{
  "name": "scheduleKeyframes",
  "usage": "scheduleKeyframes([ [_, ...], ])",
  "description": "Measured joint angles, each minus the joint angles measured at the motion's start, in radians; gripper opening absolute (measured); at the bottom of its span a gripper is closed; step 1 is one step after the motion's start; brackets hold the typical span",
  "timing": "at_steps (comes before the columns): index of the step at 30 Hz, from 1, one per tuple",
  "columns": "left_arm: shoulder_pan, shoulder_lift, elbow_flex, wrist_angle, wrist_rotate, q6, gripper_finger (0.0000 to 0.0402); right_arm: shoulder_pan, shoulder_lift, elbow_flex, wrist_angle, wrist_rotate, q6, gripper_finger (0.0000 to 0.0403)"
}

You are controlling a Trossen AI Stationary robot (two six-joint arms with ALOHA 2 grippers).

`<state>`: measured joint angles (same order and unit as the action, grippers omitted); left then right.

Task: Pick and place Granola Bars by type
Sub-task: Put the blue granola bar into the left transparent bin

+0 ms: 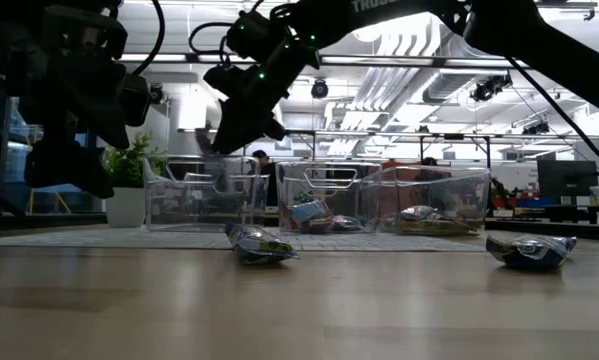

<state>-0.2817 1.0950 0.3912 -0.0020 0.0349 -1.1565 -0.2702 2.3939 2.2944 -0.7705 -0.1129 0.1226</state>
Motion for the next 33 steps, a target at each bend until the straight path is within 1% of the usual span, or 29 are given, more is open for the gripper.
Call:
scheduleKeyframes([
  [4, 0.0, 0.0, 0.0, 0.0, 0.0, 0.0, 0.0271, -0.003, 0.0, 0.0, 0.012, -0.012, -0.004, 0.0104],
  [9, 0.0, 0.0, 0.0, 0.0, 0.009, 0.0, 0.0271, -0.004, 0.0, 0.0, 0.021, -0.071, -0.008, 0.0139],
  [13, 0.0, 0.0, 0.0, 0.0, 0.01, 0.0, 0.0271, -0.004, -0.013, 0.017, -0.002, -0.13, -0.037, 0.0153],
  [18, 0.0, 0.0, 0.0, -0.006, 0.009, 0.001, 0.0271, -0.005, -0.112, 0.063, -0.035, -0.146, -0.048, 0.0156],
  [20, 0.0, 0.0, 0.0, -0.006, 0.009, 0.002, 0.0271, 0.003, -0.173, 0.053, -0.038, -0.181, -0.024, 0.0157],
  [22, 0.0, 0.0, 0.0, -0.007, 0.01, 0.009, 0.0271, 0.03, -0.23, 0.041, -0.088, -0.187, -0.011, 0.0158],
  [24, 0.0, 0.0, 0.0, -0.008, 0.009, 0.017, 0.0271, 0.077, -0.274, 0.035, -0.178, -0.166, -0.028, 0.0161],
  [28, 0.0, 0.0, 0.0, -0.007, 0.006, 0.024, 0.0271, 0.207, -0.311, 0.032, -0.442, -0.008, -0.018, 0.0167],
  [31, 0.0, 0.0, 0.0, -0.001, -0.001, 0.026, 0.0271, 0.306, -0.309, 0.031, -0.605, 0.07, 0.081, 0.0172],
  [33, 0.0, 0.0, 0.0, 0.0, -0.014, 0.027, 0.0271, 0.371, -0.292, 0.03, -0.656, 0.125, 0.171, 0.0174],
])
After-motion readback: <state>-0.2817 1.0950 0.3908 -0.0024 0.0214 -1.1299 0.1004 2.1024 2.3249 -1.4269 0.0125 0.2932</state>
